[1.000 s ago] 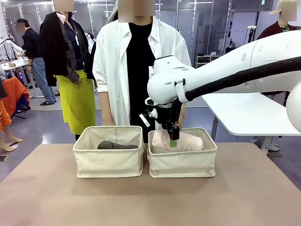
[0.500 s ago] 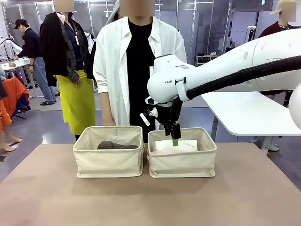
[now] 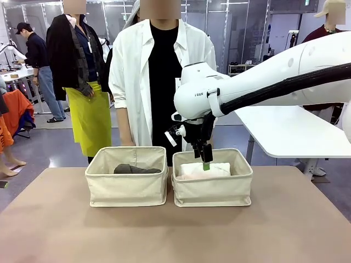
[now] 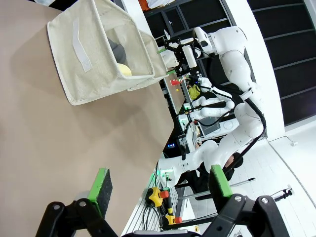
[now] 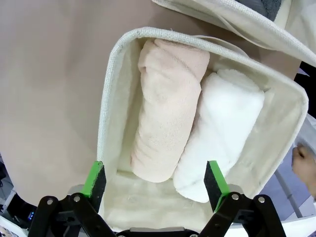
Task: Divide the towels into two baskets.
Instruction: Pick up one hotel-folded towel from the bottom of the table and place it in the Fabric basket indicated by the person.
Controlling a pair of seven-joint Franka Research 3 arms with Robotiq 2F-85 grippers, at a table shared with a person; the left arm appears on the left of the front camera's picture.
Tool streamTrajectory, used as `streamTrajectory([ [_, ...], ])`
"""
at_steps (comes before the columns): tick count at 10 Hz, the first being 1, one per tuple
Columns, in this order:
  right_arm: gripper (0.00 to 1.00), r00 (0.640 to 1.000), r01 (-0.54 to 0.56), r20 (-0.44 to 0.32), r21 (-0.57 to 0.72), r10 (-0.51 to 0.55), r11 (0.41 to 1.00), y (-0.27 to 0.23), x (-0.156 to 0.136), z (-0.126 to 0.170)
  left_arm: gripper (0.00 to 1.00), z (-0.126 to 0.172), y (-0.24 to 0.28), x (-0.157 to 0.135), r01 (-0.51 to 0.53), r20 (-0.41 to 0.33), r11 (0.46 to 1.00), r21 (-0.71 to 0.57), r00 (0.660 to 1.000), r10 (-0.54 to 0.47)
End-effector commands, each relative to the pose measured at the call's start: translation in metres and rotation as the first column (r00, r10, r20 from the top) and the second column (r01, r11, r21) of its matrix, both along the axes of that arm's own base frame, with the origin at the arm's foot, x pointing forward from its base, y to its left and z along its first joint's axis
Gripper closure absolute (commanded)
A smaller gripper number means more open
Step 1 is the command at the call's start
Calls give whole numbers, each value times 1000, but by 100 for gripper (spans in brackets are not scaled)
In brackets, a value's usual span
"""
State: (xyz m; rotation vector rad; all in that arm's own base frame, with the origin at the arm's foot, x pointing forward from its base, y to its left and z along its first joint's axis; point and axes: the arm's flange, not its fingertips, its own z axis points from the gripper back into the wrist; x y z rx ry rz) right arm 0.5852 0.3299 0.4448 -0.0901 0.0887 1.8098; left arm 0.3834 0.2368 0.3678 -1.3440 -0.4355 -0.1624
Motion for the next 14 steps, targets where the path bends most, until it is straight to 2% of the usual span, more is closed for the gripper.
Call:
streamTrajectory([
  [1, 0, 1000, -8, 6, -1, 8, 1000, 3, 2, 1, 0, 4, 1, -4, 4, 11, 1000, 8, 1000, -4],
  [7, 0, 1000, -1, 6, 7, 1, 1000, 2, 2, 3, 0, 4, 1, -4, 4, 11, 1000, 8, 1000, -4],
  [8, 0, 1000, 10, 0, 15, -10, 1000, 1, -6, 24, 0, 4, 1, -4, 4, 11, 1000, 8, 1000, -4],
  [10, 0, 992, 117, -58, 88, -112, 989, -36, -31, 54, 0, 4, 1, -4, 4, 11, 1000, 8, 1000, -4],
  [11, 0, 981, 184, -85, 141, -174, 973, -62, -48, 59, 0, 4, 1, -4, 4, 11, 1000, 8, 1000, -4],
  [13, 0, 922, 374, -201, 228, -332, 899, -130, -73, 57, 0, 4, 1, -4, 4, 11, 1000, 8, 1000, -4],
  [14, 0, 875, 474, -259, 294, -408, 830, -165, -83, 53, 0, 4, 1, -4, 4, 11, 1000, 8, 1000, -4],
])
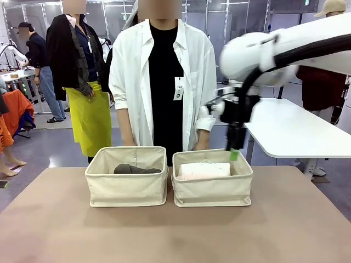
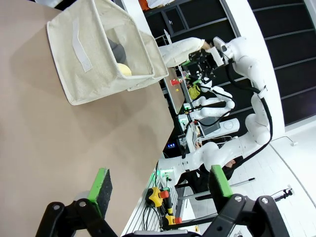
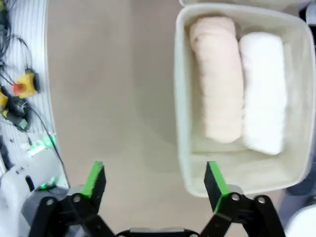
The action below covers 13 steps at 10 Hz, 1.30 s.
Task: Divide the towels into two baskets.
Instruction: Pick up one hotel-folded towel from the bottom of the table and place it in the Fabric basket indicated by the person.
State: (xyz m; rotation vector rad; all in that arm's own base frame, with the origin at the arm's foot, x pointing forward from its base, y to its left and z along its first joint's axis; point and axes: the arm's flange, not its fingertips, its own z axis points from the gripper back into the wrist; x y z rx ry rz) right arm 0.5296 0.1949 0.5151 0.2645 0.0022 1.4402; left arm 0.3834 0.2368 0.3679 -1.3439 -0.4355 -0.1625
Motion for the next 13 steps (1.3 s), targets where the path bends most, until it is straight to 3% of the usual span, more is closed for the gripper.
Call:
streamTrajectory([
  [1, 0, 976, 216, -37, 162, -213, 963, -65, -37, -22, 0, 4, 1, -4, 4, 11, 1000, 8, 1000, -4],
  [4, 0, 882, 471, -262, 438, -393, 766, -161, -60, -55, 0, 4, 1, -4, 4, 11, 1000, 8, 1000, -4],
  [7, 0, 741, 671, -479, 515, -470, 533, -253, -89, -91, 0, 4, 1, -4, 4, 11, 1000, 8, 1000, -4],
  [8, 0, 691, 723, -541, 509, -479, 467, -290, -97, -104, 0, 4, 1, -4, 4, 11, 1000, 8, 1000, -4],
  [11, 0, 609, 792, -694, 509, -385, 336, -395, -124, -141, 0, 4, 1, -4, 4, 11, 1000, 8, 1000, -4],
  [13, 0, 553, 833, -757, 491, -348, 256, -433, -133, -159, 0, 4, 1, -4, 4, 11, 1000, 8, 1000, -4],
])
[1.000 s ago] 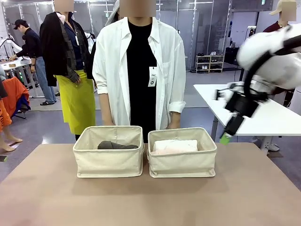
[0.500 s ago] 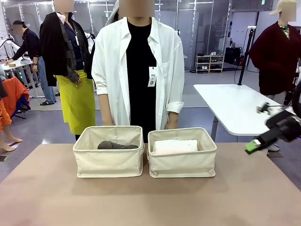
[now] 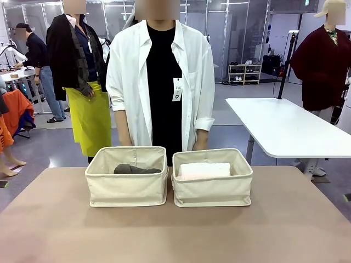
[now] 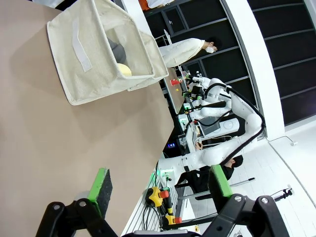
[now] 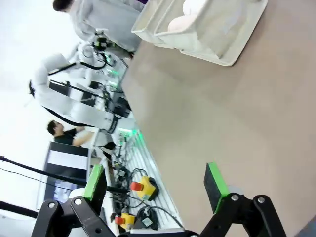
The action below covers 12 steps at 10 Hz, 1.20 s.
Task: Divide the towels into two baskets.
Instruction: Pick up one hotel-folded towel from the bottom of the table and place it in the Fabric basket indicated by the person.
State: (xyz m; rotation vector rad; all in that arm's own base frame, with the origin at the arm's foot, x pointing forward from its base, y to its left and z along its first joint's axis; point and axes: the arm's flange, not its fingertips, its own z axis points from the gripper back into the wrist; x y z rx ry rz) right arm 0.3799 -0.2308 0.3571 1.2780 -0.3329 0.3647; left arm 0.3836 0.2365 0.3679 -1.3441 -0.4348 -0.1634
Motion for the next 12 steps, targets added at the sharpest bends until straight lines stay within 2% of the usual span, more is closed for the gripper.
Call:
streamTrajectory([
  [1, 0, 1000, 5, -21, 74, -4, 997, -12, 22, -11, 0, 4, 1, -4, 3, 11, 1000, 8, 1000, -3],
  [2, 0, 999, -10, -41, 60, 12, 998, -8, 31, -19, 0, 4, 1, -4, 3, 11, 1000, 8, 1000, -3],
  [3, 0, 994, -48, -104, -39, 44, 998, 3, 46, -32, 0, 4, 1, -4, 3, 11, 1000, 8, 1000, -3],
  [4, 0, 999, 5, -38, 51, -3, 999, -15, 13, -21, 0, 4, 1, -4, 3, 11, 1000, 8, 1000, -3],
  [12, 0, 999, 5, -38, 51, -3, 999, -15, 13, -21, 0, 4, 1, -4, 3, 11, 1000, 8, 1000, -3],
])
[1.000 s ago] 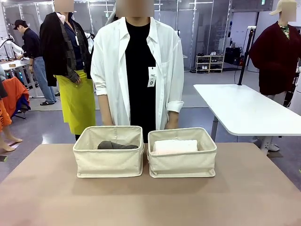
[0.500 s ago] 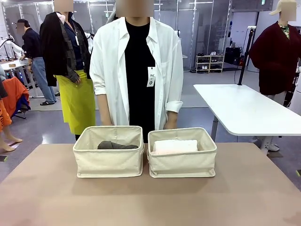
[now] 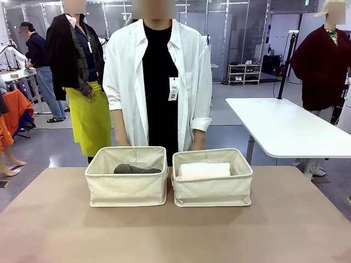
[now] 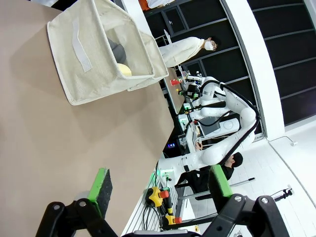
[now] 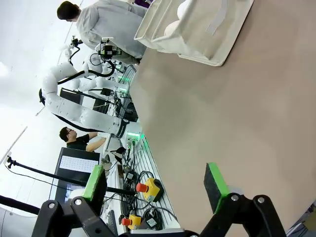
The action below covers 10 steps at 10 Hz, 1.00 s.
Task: Divide the towels into two baskets.
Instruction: Pick up one hotel-folded towel from the bottom of the table and place it in the Fabric basket indicated by the person.
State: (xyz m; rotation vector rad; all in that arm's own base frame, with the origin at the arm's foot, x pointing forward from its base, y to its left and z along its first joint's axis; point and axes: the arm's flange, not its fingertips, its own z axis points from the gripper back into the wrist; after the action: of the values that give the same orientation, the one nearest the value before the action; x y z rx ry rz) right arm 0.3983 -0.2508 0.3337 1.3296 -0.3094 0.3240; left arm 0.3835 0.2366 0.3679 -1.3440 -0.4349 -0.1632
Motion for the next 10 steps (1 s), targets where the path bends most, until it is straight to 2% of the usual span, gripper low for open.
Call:
streamTrajectory([
  [1, 0, 1000, -2, 6, 4, 2, 1000, 5, -5, 3, 0, 4, 1, -4, 3, 11, 1000, 8, 1000, -3],
  [10, 0, 1000, -2, 6, 4, 2, 1000, 5, -5, 3, 0, 4, 1, -4, 3, 11, 1000, 8, 1000, -3],
])
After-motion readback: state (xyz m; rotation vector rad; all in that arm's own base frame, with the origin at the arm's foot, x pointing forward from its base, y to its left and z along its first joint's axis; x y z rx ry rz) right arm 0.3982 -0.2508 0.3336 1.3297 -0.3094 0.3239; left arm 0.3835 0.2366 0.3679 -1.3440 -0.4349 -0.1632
